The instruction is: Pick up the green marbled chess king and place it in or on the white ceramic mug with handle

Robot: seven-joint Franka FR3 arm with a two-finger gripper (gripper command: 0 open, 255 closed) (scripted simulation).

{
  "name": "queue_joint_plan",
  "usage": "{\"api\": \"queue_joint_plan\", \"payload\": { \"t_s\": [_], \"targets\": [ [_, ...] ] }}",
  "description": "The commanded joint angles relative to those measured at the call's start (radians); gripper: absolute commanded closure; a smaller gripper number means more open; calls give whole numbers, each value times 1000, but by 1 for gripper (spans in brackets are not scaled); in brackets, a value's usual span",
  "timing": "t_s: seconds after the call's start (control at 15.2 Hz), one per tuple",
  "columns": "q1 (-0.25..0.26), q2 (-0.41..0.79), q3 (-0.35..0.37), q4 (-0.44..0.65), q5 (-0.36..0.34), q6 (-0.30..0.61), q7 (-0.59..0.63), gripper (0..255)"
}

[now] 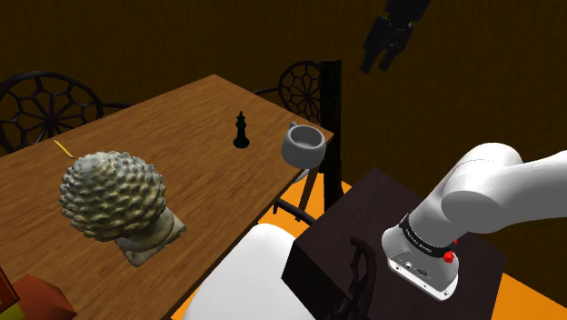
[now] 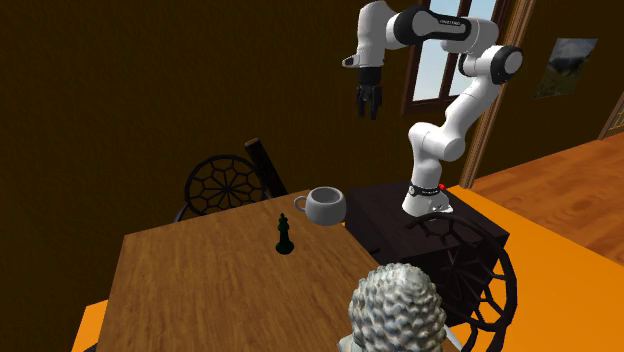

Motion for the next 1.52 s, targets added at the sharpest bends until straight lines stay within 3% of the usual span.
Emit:
{"api": "queue_joint_plan", "payload": {
  "t_s": [0.0, 0.73, 1.45],
  "targets": [
    [0, 0, 0, 0, 0, 0, 0, 0],
    [44, 272, 60, -62, 49, 386, 6, 0],
    [82, 648, 110, 54, 75, 698, 12, 0]
  ]
}}
